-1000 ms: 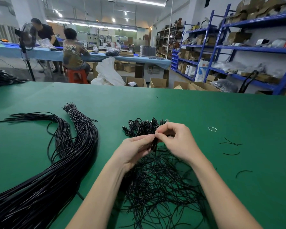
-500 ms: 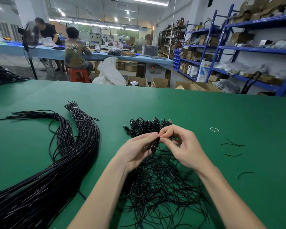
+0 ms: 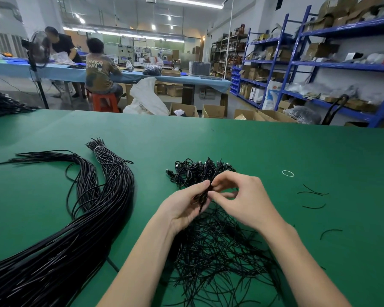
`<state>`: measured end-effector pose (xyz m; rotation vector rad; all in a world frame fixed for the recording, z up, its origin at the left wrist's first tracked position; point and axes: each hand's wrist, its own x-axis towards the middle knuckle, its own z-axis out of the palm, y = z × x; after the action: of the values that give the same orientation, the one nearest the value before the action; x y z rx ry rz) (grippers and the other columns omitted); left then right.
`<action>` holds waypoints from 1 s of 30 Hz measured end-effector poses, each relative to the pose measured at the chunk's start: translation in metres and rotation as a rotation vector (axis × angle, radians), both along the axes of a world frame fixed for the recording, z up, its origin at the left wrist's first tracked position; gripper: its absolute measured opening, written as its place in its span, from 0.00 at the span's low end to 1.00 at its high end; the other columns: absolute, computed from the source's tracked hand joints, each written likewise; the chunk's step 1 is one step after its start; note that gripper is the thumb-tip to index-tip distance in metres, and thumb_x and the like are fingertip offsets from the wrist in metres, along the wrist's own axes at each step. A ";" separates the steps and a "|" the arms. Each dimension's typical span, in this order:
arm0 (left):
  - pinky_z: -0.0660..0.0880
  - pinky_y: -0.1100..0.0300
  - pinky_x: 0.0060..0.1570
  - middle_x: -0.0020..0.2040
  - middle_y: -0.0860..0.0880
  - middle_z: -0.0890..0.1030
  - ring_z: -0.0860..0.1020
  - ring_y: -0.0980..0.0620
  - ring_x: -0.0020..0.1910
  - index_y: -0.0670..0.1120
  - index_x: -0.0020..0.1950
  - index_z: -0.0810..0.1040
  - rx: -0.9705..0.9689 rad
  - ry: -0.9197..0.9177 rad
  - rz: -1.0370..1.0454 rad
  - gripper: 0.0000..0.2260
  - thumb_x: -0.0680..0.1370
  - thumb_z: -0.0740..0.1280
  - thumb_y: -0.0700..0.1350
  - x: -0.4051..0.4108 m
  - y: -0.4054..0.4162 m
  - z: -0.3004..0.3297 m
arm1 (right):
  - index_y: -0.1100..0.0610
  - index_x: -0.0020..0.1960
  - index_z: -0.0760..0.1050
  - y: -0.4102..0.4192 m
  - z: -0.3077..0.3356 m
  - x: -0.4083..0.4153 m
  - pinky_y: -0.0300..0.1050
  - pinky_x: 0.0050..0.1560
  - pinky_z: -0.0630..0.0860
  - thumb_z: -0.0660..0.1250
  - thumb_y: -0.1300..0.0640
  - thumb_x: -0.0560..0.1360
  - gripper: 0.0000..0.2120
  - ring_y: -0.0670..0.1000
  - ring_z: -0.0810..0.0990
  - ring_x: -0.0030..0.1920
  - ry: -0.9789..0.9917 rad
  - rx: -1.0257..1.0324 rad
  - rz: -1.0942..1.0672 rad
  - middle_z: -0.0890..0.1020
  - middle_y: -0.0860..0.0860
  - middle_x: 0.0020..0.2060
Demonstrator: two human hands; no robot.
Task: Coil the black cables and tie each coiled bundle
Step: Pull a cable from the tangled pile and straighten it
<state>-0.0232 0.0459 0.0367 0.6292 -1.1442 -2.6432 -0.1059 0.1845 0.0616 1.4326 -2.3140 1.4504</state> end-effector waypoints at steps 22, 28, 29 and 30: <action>0.76 0.71 0.47 0.51 0.52 0.87 0.83 0.58 0.53 0.48 0.55 0.85 -0.560 0.162 0.185 0.08 0.78 0.71 0.41 -0.004 0.010 0.003 | 0.44 0.37 0.81 -0.012 0.018 -0.011 0.28 0.39 0.75 0.76 0.55 0.74 0.10 0.39 0.81 0.37 0.123 0.083 -0.288 0.83 0.40 0.32; 0.77 0.60 0.55 0.52 0.47 0.86 0.81 0.51 0.51 0.48 0.50 0.87 -0.432 0.156 0.073 0.06 0.76 0.73 0.44 0.003 0.002 0.006 | 0.51 0.45 0.81 -0.008 0.012 -0.019 0.38 0.44 0.73 0.71 0.57 0.79 0.04 0.43 0.78 0.40 0.299 0.155 -0.100 0.82 0.44 0.39; 0.75 0.61 0.51 0.51 0.47 0.85 0.79 0.51 0.49 0.48 0.49 0.88 -0.359 0.136 0.037 0.07 0.73 0.74 0.46 0.004 -0.001 0.006 | 0.52 0.47 0.81 -0.006 0.010 -0.020 0.37 0.46 0.73 0.71 0.58 0.79 0.03 0.43 0.79 0.41 0.324 0.121 -0.059 0.82 0.44 0.40; 0.75 0.61 0.47 0.49 0.47 0.83 0.78 0.51 0.46 0.48 0.46 0.88 -0.271 0.108 0.001 0.07 0.70 0.75 0.47 0.004 -0.003 0.005 | 0.54 0.47 0.81 -0.004 0.007 -0.021 0.37 0.47 0.74 0.72 0.59 0.78 0.02 0.43 0.79 0.42 0.338 0.084 -0.015 0.82 0.44 0.41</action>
<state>-0.0187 0.0426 0.0420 0.4307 -1.4331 -2.4249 -0.1266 0.1800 0.0689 1.5383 -2.1885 1.0219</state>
